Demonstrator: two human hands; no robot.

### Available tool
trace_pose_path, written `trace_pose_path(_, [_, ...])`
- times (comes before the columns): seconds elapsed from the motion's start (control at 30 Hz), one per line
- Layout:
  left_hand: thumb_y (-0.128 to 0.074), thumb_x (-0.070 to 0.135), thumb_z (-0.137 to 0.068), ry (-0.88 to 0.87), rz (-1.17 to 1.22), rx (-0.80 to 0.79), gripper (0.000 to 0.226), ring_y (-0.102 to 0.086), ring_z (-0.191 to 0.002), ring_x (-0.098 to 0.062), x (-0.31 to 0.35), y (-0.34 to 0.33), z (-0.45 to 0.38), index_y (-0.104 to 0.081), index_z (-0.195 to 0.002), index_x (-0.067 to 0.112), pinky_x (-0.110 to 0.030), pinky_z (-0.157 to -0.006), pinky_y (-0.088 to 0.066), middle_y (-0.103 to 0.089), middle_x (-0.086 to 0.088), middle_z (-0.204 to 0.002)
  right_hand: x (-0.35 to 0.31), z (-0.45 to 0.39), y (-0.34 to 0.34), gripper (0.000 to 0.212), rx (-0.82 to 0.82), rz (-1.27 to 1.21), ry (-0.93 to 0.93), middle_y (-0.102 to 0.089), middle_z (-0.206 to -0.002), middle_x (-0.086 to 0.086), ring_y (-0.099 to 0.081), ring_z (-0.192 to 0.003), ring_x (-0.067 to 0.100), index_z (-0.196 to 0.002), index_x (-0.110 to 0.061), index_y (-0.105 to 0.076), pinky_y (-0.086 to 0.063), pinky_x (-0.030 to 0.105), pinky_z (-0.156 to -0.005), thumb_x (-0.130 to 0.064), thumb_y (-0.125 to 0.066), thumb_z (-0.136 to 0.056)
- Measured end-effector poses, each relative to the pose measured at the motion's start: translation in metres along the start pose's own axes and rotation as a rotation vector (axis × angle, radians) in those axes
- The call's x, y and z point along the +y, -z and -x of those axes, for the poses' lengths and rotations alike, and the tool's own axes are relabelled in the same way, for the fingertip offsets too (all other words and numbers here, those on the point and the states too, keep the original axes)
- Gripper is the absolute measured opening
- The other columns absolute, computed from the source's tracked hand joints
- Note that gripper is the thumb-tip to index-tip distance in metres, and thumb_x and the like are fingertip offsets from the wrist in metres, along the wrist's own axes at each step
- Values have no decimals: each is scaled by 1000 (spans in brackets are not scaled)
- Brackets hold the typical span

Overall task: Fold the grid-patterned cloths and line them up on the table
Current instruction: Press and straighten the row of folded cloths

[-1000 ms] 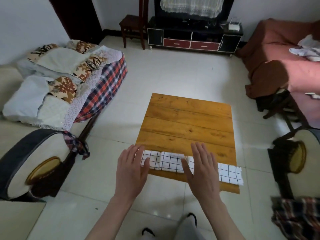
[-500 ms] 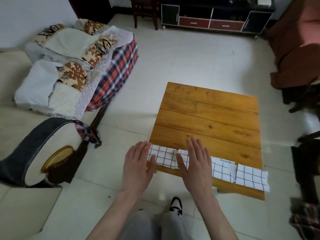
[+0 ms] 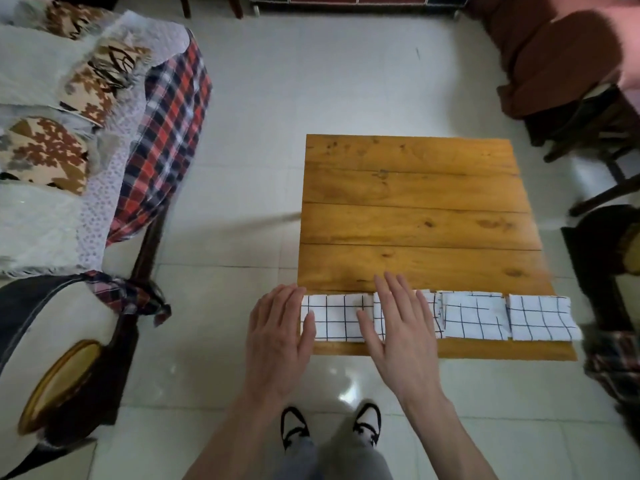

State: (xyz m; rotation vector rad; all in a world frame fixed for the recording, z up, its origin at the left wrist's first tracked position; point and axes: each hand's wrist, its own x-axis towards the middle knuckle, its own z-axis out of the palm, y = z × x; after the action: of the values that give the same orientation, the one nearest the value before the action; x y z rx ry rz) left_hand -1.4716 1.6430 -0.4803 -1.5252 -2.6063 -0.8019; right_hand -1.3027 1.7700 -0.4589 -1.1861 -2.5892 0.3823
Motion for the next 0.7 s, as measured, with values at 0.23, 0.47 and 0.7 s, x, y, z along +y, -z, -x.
trace_pose_path(0.23, [-53,30,-104,-25,41,-71,41,-54,-134,-24,-36,-68,14,-63,-137,8,-43,-115,-42,-63,-6,-138,18,5,-79,62,-1,13,15,-44,-163,3,-31,-156,19,-156,-14,-45,-26,47,-127,-53,-35,-110])
trace_pose_path(0.47, [-44,28,-108,-26,145,-178,41,-51,-139,-17,-59,-157,48,-61,-141,11,-41,-111,-48,-59,0,-144,45,33,-171,56,-58,40,70,-48,-159,5,-39,-150,20,-155,-12,-48,-30,37,-121,-42,-42,-108])
trace_pose_path(0.7, [-40,29,-112,-142,30,-336,48,-33,-154,-19,-86,-214,87,-48,-154,8,-44,-121,-39,-46,-6,-161,60,61,-241,51,-159,113,97,-46,-161,9,-41,-151,26,-154,-10,-49,-31,40,-119,-30,-38,-109])
